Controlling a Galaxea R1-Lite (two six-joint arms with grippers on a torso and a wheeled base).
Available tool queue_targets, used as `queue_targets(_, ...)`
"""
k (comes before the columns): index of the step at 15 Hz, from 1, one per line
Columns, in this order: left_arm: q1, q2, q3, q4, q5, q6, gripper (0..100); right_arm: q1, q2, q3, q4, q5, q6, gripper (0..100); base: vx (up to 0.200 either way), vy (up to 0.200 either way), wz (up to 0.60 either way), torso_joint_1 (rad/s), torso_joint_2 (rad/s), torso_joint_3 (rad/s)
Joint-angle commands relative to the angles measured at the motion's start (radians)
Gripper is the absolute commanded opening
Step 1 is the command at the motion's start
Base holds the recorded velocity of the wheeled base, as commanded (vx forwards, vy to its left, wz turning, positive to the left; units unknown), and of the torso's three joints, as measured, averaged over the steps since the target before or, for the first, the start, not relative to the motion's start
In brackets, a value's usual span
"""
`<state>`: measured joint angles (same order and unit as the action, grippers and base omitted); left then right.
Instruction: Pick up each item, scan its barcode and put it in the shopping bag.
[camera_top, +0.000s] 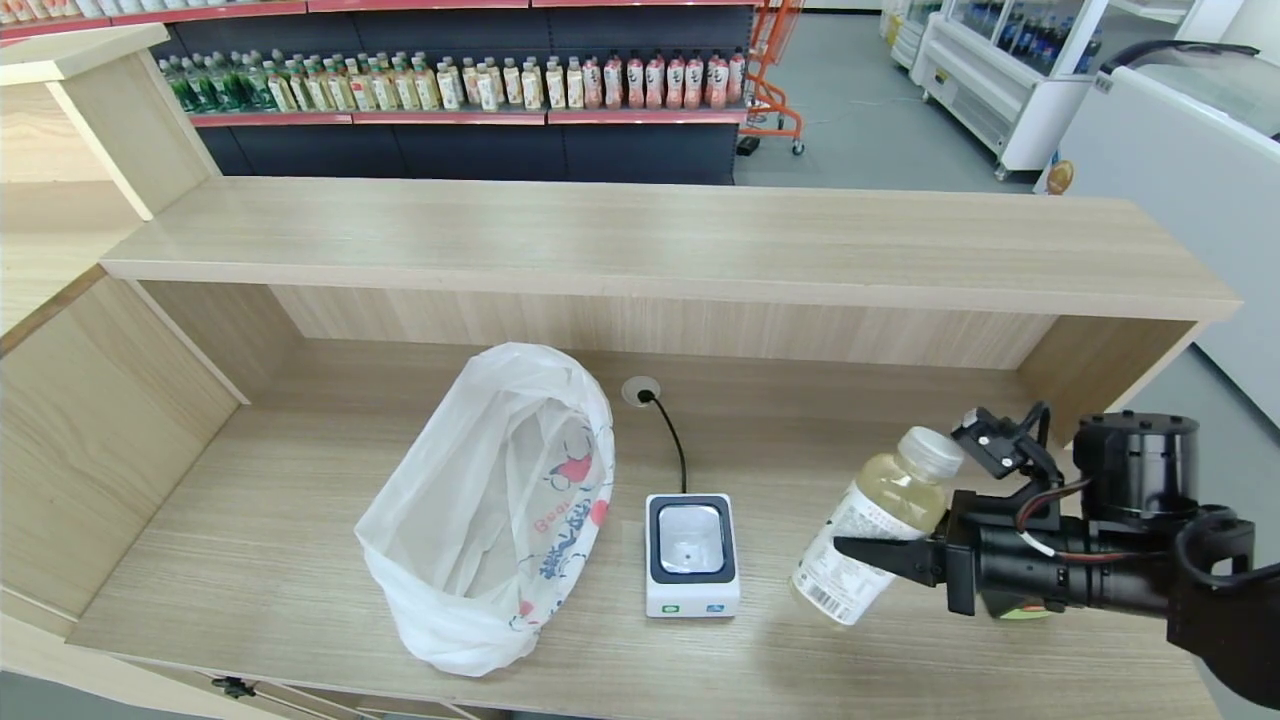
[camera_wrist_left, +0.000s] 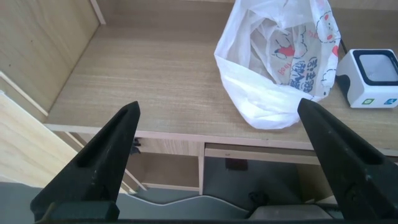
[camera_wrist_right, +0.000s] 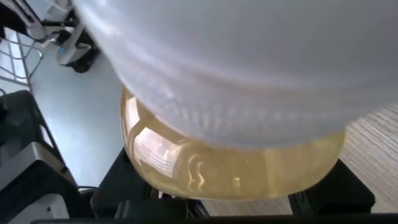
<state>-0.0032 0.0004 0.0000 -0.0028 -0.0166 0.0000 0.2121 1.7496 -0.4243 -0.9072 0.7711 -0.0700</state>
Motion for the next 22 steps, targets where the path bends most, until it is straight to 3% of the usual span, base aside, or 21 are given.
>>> queue_targets(1, 0.000, 0.001, 0.000, 0.000, 0.000, 0.000, 100, 0.000, -0.084, 0.053, 0.002, 0.060, -0.002, 0, 0.000, 0.000, 0.00, 0.000, 0.00, 0.000)
queue_targets(4, 0.000, 0.001, 0.000, 0.000, 0.000, 0.000, 100, 0.035, -0.119, 0.114, 0.002, 0.146, -0.004, 0, 0.000, 0.000, 0.00, 0.000, 0.00, 0.000)
queue_targets(9, 0.000, 0.001, 0.000, 0.000, 0.000, 0.000, 100, 0.093, -0.147, 0.104, 0.019, 0.251, 0.004, 0, 0.000, 0.000, 0.00, 0.000, 0.00, 0.000)
queue_targets(22, 0.000, 0.001, 0.000, 0.000, 0.000, 0.000, 100, 0.247, -0.145, 0.090, 0.088, 0.272, 0.015, 0, 0.000, 0.000, 0.00, 0.000, 0.00, 0.000)
